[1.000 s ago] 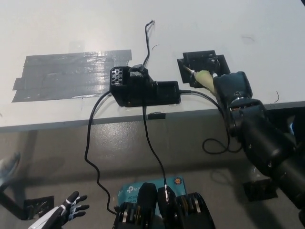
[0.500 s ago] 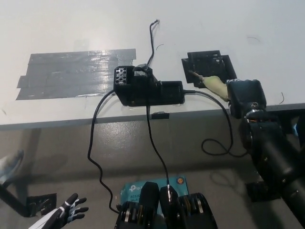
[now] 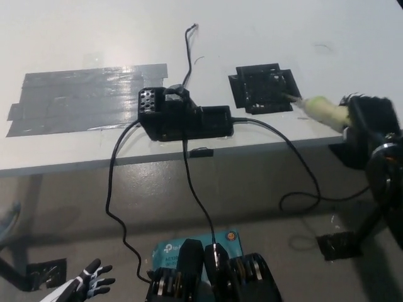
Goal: The robot uses its right hand to grab and lift the soldering gun kept on the middle of the table and puts it in its base
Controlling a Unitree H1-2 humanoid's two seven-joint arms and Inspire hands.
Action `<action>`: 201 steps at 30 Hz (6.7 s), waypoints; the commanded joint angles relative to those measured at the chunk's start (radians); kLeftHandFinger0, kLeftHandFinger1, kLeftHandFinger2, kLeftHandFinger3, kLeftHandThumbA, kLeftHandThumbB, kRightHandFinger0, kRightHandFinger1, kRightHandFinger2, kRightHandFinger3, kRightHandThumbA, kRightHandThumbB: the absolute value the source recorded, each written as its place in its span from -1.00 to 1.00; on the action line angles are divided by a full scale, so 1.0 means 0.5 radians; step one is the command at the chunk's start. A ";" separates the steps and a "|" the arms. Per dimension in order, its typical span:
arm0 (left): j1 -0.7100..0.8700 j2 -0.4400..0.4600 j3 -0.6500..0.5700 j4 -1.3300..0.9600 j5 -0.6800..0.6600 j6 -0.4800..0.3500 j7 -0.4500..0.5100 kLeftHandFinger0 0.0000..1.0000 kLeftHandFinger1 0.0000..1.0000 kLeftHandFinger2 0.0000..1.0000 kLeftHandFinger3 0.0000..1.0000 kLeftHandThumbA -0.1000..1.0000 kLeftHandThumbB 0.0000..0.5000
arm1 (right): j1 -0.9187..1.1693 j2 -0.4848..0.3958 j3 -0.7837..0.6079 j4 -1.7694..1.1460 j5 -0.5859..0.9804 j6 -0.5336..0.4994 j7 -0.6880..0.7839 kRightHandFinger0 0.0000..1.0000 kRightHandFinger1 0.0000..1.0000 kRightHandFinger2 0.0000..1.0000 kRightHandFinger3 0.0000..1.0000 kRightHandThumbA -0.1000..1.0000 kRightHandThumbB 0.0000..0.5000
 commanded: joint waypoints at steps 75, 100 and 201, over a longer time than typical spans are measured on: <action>0.046 0.087 -0.021 -0.044 0.027 0.025 0.044 1.00 0.95 0.80 1.00 1.00 1.00 | -0.751 -0.210 0.515 -0.199 -0.134 -0.857 0.294 -1.00 -0.89 -0.13 -0.35 -1.00 -1.00; 0.050 0.071 -0.044 -0.046 0.030 0.025 0.044 1.00 0.98 0.81 1.00 1.00 1.00 | -0.756 -0.049 0.365 -0.199 -0.211 -0.595 0.221 -1.00 -0.98 -0.23 -0.34 -1.00 -0.59; -0.154 0.064 -0.213 -0.041 0.030 0.025 0.040 1.00 1.00 0.92 1.00 1.00 1.00 | -1.001 0.316 0.935 0.470 -0.650 -0.625 -0.277 -1.00 -1.00 -0.53 -0.97 -0.97 -1.00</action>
